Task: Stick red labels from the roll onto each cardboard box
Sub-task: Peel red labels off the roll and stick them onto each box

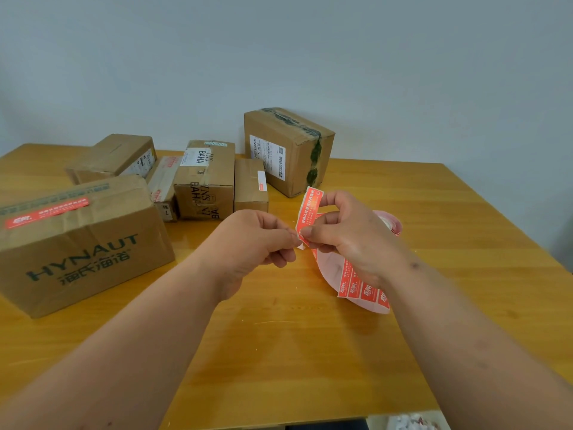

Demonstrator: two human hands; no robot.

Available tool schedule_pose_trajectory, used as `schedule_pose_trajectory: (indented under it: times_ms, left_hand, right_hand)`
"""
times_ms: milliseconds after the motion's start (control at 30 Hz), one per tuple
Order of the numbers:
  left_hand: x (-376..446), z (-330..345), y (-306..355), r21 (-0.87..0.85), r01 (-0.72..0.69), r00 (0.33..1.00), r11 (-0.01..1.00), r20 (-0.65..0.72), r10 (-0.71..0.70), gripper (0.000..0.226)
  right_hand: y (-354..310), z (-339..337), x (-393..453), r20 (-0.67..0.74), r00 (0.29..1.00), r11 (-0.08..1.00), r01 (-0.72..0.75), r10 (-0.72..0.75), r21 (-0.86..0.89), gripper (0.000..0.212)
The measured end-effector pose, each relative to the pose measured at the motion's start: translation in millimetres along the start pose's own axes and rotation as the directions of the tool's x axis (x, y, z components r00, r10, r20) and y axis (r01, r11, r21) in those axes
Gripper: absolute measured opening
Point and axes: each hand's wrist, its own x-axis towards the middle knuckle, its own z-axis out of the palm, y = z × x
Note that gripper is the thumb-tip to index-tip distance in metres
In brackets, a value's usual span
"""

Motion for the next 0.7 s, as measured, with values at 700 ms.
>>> schedule_pose_trajectory:
  times_ms: [700]
  left_hand:
    - [1,4,-9,0.124,-0.075,0.992,0.989,-0.091,0.087,0.013]
  right_hand:
    - [-2,5,-8,0.043,0.987,0.929,0.161,-0.155,-0.334,0.010]
